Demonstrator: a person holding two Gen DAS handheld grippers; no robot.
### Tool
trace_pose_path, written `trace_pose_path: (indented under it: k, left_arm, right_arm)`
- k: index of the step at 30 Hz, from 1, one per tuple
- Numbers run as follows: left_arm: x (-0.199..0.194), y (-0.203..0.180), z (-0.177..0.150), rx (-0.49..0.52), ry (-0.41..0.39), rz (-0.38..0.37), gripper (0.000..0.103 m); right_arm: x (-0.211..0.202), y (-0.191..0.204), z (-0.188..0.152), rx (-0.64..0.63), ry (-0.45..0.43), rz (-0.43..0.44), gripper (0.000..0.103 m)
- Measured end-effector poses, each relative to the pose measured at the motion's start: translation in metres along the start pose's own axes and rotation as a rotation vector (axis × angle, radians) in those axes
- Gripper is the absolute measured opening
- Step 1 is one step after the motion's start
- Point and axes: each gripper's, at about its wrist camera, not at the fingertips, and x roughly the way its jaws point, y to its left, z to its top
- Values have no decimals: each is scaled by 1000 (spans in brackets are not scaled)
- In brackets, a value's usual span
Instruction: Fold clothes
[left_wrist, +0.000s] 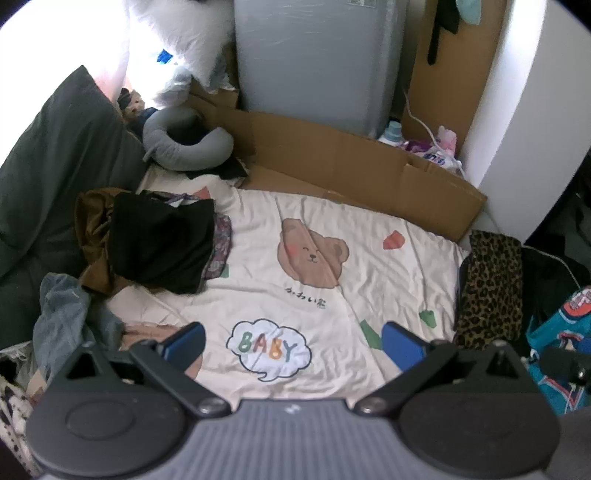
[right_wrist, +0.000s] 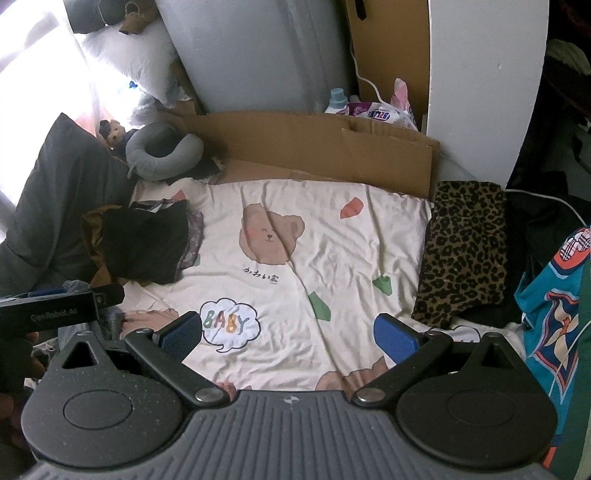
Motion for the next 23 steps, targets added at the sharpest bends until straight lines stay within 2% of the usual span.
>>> trace_pose_path:
  k: [15, 23]
  left_arm:
    - [-5, 2, -2, 9, -38, 15, 102]
    - [-3, 2, 0, 3, -33, 19, 102]
  right_arm:
    - [-1, 0, 0, -2, -12, -19, 102]
    - [0, -1, 1, 7, -11, -16, 102]
